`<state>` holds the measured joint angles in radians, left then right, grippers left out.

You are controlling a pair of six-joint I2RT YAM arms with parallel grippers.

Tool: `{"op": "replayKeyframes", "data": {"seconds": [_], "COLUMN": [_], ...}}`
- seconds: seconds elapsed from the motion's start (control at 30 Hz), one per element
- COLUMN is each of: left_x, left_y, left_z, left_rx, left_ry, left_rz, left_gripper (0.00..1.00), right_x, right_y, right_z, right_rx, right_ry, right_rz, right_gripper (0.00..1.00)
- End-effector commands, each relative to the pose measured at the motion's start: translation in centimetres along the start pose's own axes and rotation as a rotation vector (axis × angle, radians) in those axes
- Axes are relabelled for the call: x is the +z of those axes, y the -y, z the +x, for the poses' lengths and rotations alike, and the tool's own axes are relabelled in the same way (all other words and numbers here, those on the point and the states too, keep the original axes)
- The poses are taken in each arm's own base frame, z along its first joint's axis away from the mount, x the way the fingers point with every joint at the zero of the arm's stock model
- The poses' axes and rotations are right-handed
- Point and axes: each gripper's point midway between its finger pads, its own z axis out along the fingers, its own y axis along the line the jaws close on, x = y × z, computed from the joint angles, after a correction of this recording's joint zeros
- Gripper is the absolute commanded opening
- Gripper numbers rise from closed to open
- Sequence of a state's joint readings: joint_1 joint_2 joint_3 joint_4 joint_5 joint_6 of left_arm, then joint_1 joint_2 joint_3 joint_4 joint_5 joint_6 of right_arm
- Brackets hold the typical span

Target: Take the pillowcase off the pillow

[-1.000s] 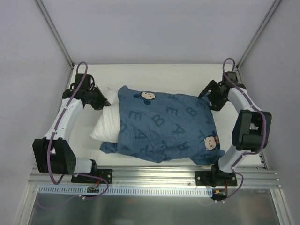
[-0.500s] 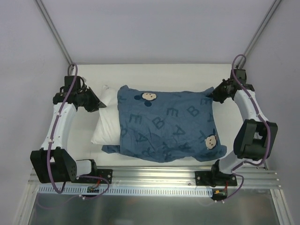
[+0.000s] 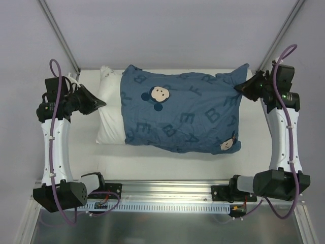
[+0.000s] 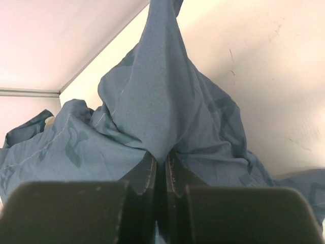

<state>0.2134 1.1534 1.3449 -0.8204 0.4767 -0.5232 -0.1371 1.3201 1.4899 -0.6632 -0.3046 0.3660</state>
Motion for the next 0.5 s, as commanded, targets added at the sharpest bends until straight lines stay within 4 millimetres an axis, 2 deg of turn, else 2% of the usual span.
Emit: {"op": "replayKeyframes", "data": {"seconds": [0.0, 0.1, 0.2, 0.23, 0.33, 0.37, 0.47], "left_x": [-3.4, -3.1, -2.3, -2.1, -1.7, -1.5, -1.4], "left_y": [-2.0, -4.3, -6.5, -7.0, -8.6, -9.1, -9.9], "left_z": [-4.2, -3.6, -2.4, -2.1, -1.0, -0.5, -0.2], "left_rx": [0.051, 0.048, 0.006, -0.005, -0.034, -0.045, -0.063], "left_ry": [0.215, 0.193, 0.16, 0.155, 0.14, 0.129, 0.127], "left_rz": [-0.122, -0.202, -0.24, -0.252, -0.296, -0.308, -0.331], "left_gripper": [0.0, 0.0, 0.0, 0.0, 0.0, 0.0, 0.0], "right_x": [-3.7, -2.5, 0.0, 1.1, 3.5, 4.4, 5.1], "right_y": [3.1, 6.5, 11.0, 12.9, 16.3, 17.0, 18.5], "right_z": [-6.7, -5.9, -3.1, -1.2, 2.6, 3.3, 5.0], "right_rx": [-0.046, 0.0, 0.059, 0.088, 0.161, 0.186, 0.221], "right_ry": [0.288, 0.244, 0.153, 0.099, -0.01, -0.027, -0.07], "right_rz": [0.141, 0.2, 0.298, 0.336, 0.393, 0.402, 0.439], "right_gripper": [0.01, 0.02, 0.02, 0.01, 0.01, 0.01, 0.01]}}
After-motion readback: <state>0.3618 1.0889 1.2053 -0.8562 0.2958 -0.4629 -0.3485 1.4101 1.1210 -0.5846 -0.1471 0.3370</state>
